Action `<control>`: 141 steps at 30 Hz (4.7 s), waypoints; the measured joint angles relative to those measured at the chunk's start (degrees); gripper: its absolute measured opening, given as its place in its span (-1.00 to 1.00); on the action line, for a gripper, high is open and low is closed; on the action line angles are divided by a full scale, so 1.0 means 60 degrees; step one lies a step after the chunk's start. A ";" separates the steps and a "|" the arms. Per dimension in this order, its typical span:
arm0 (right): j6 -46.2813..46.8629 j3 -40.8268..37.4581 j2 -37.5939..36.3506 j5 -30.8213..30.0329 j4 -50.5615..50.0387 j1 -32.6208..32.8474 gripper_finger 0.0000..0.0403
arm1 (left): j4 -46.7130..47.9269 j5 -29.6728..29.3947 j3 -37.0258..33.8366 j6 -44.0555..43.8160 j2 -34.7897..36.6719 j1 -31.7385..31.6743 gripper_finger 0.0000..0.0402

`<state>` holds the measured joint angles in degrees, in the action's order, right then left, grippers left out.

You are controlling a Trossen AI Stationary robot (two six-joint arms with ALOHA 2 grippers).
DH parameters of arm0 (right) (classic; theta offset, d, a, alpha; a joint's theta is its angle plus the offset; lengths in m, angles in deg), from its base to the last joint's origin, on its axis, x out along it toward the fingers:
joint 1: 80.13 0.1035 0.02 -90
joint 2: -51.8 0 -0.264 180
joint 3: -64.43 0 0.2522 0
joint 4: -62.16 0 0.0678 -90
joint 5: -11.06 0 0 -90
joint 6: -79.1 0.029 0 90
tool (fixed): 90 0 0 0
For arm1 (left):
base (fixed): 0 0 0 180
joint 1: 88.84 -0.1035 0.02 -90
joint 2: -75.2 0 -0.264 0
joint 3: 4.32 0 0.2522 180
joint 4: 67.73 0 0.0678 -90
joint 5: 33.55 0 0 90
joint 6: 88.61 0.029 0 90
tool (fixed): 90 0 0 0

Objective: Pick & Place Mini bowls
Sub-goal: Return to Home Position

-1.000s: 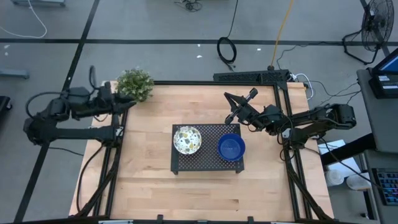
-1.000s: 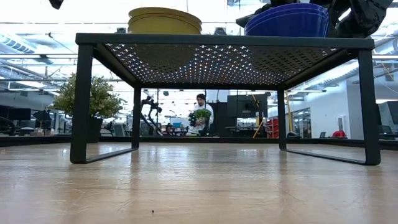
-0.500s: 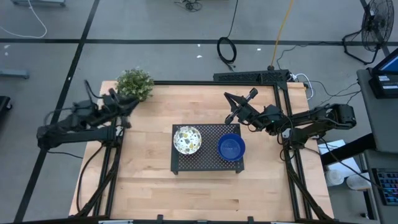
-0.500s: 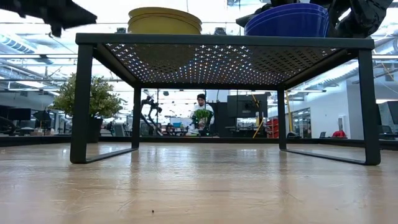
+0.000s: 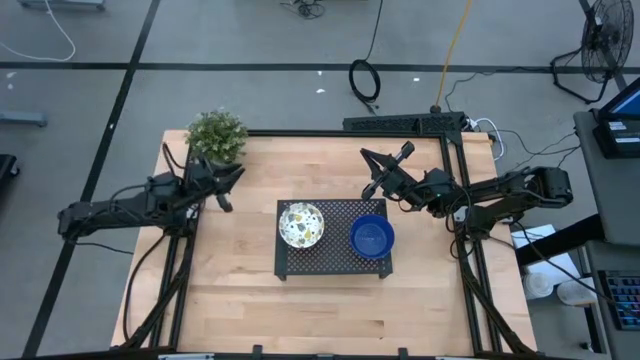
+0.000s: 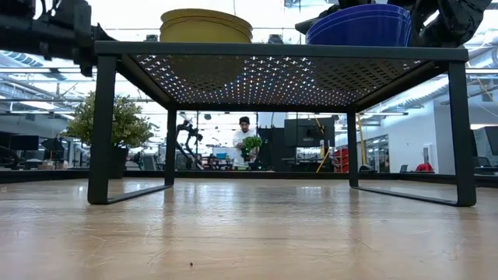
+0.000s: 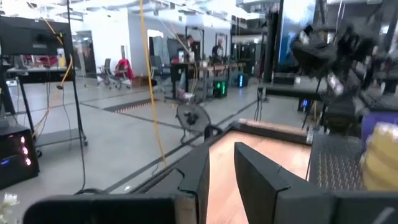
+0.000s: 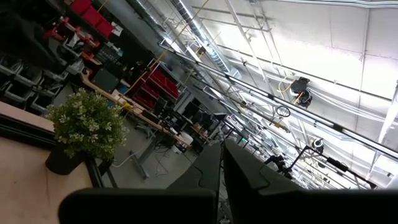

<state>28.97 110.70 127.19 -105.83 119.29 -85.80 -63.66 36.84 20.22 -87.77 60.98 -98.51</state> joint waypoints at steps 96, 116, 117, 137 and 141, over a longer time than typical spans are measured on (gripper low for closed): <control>0.6827 -0.0350 -0.3807 0.4488 -0.8072 -0.1377 -1.00 | 0.0361 0.0743 -0.1643 0.1035 -0.0003 -0.0699 -0.62; 0.7477 -0.4513 -0.6921 0.2983 -0.5148 -0.1373 -1.00 | 0.0360 0.0746 -0.1643 0.1039 -0.0003 -0.0699 -0.62; 0.7465 -0.4659 -0.6925 0.2955 -0.5005 -0.1373 -1.00 | 0.0361 0.0746 -0.1643 0.1030 -0.0003 -0.0699 -0.62; 0.7739 -0.5009 -1.0371 0.3005 -0.8728 -0.0951 -1.00 | 0.0362 0.0746 -0.1643 0.1033 -0.0003 -0.0699 -0.62; 0.7588 -0.5013 -1.1552 0.3662 -0.9458 -0.0951 -1.00 | 0.0361 0.0746 -0.1643 0.1033 -0.0003 -0.0699 -0.62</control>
<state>74.50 80.63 57.88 -83.86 62.54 -91.50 -61.49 41.31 10.36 -81.57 60.96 -102.71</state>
